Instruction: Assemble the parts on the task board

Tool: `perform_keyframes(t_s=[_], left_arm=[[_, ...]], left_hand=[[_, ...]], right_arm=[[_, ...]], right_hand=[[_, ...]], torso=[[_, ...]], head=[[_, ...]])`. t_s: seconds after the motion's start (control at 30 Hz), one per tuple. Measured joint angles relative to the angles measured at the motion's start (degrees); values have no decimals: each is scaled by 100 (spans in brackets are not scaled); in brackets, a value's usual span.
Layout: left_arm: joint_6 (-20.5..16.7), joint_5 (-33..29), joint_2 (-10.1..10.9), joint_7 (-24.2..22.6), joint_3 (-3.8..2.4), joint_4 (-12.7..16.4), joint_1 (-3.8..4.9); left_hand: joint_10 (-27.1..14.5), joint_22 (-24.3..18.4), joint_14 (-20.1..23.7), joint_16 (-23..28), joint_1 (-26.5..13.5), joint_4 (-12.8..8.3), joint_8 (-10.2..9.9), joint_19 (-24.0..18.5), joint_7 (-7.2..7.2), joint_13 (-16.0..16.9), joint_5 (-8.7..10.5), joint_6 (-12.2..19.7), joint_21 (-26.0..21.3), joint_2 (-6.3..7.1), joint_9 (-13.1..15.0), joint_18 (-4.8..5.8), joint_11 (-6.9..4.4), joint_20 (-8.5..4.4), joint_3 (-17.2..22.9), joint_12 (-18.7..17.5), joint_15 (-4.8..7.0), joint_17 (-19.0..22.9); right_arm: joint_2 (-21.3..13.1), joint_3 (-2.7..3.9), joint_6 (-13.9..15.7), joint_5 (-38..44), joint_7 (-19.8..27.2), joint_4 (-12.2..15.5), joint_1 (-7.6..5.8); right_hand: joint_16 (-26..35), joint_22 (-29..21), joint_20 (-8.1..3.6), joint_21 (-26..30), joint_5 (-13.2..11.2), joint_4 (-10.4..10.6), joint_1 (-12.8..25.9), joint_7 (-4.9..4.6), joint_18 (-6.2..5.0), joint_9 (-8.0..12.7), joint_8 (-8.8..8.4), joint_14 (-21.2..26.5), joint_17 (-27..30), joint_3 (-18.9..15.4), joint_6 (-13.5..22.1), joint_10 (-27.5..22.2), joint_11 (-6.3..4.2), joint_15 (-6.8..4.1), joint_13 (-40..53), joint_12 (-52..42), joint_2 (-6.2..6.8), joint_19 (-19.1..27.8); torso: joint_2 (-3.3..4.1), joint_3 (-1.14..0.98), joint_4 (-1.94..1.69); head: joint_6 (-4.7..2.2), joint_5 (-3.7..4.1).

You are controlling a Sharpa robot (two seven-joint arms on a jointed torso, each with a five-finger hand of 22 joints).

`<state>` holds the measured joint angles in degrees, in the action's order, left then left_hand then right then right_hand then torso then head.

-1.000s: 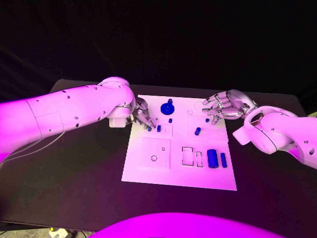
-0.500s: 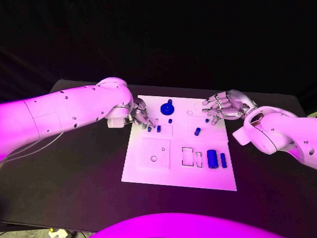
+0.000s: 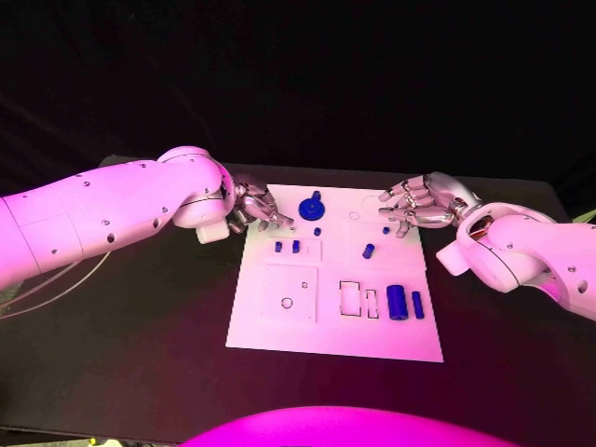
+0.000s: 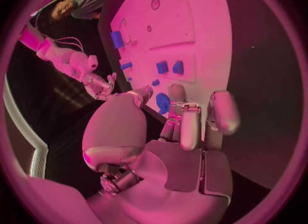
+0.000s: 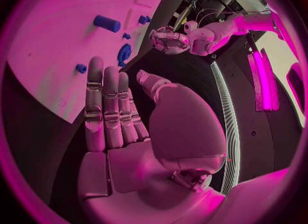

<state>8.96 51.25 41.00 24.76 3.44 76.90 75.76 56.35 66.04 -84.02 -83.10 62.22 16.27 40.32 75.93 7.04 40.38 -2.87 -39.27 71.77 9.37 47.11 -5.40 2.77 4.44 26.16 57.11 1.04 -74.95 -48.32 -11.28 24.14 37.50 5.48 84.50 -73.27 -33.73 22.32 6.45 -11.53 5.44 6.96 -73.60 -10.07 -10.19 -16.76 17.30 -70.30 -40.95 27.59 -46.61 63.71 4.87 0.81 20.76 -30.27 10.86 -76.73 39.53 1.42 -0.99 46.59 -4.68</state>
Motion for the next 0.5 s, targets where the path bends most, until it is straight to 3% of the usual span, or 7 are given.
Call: perform_keyframes(t_s=[0.07, 0.13, 0.17, 0.23, 0.3, 0.5], left_arm=[[-265, -102, 29, -258, -9, 40, 0], [-486, -131, 44, -488, -12, 94, -1], [-630, -127, 54, -642, -13, 150, -11], [-832, -67, 64, -878, -12, 249, -53], [-1055, 93, 64, -1155, 10, 353, -120], [-1582, 826, -28, -1845, 101, 427, -258]], left_hand=[[-205, -365, 44, 237, 317, -50, -130, -250, 106, -100, 0, 124, -326, -16, -150, -35, 103, 70, 19, -72, -85, 0], [-579, -1300, 492, 856, 767, -180, -320, -860, 230, -281, 0, 308, -1187, 8, -386, -273, 211, 178, 149, -264, -197, 107], [-664, -1531, 609, 1014, 927, -246, -358, -997, 253, -339, 0, 330, -1413, 8, -456, -329, 234, 200, 215, -323, -214, 205], [-874, -1941, 837, 1325, 1207, -348, -495, -1194, 310, -503, 0, 388, -1818, 82, -643, -347, 283, 236, 406, -492, -254, 481], [-1055, -2273, 1023, 1579, 1344, -398, -612, -1342, 299, -715, 0, 419, -2157, 206, -838, -437, 316, 266, 547, -726, -285, 726], [-1226, -2635, 1346, 1934, 1632, -554, -710, -1403, 304, -1228, 0, 359, -2560, 386, -1234, -437, 329, 284, 732, -1198, -296, 1142]], right_arm=[[-2, 0, 1, -2, 8, -10, 0], [-2, 0, 3, -6, 19, -17, 0], [-3, 0, 5, -9, 28, -20, 0], [-7, 0, 8, -13, 45, -27, 0], [-12, 0, 15, -20, 66, -37, 0], [-17, 0, 62, -49, 146, -61, 1]], right_hand=[[12, -2, 0, 0, 0, 0, 0, 0, 0, 0, 0, 0, 0, 0, 0, 0, 0, 0, -4, 0, 0, 0], [24, -7, 0, 0, 9, 0, 0, 0, 0, 0, 40, 0, 4, 0, 0, 0, 0, 0, -9, 0, 0, 0], [24, -7, 2, 0, 22, 0, 0, 6, 0, 0, 43, 0, 6, 0, -6, 0, 0, 0, -11, 0, 0, 1], [24, -11, 21, 0, 22, 0, 0, 27, 0, 0, 43, 0, 7, 0, -27, 0, 0, 0, -16, 23, 0, 21], [49, -15, 20, 0, 22, 0, 0, 47, 0, 0, 43, 0, 13, 0, -47, 0, 0, 0, -26, 23, 0, 22], [417, -187, 125, 269, 22, -40, 0, 1, 0, 32, 42, 487, 175, 90, -89, -428, 128, 151, -258, 398, 0, 474]], torso=[[-2, 0, -2], [-3, 0, -3], [-3, 0, -3], [-1, 4, -5], [0, 7, -8], [-2, 10, -12]], head=[[-24, 12], [-51, 30], [-64, 36], [-97, 57], [-115, 72], [-164, 110]])
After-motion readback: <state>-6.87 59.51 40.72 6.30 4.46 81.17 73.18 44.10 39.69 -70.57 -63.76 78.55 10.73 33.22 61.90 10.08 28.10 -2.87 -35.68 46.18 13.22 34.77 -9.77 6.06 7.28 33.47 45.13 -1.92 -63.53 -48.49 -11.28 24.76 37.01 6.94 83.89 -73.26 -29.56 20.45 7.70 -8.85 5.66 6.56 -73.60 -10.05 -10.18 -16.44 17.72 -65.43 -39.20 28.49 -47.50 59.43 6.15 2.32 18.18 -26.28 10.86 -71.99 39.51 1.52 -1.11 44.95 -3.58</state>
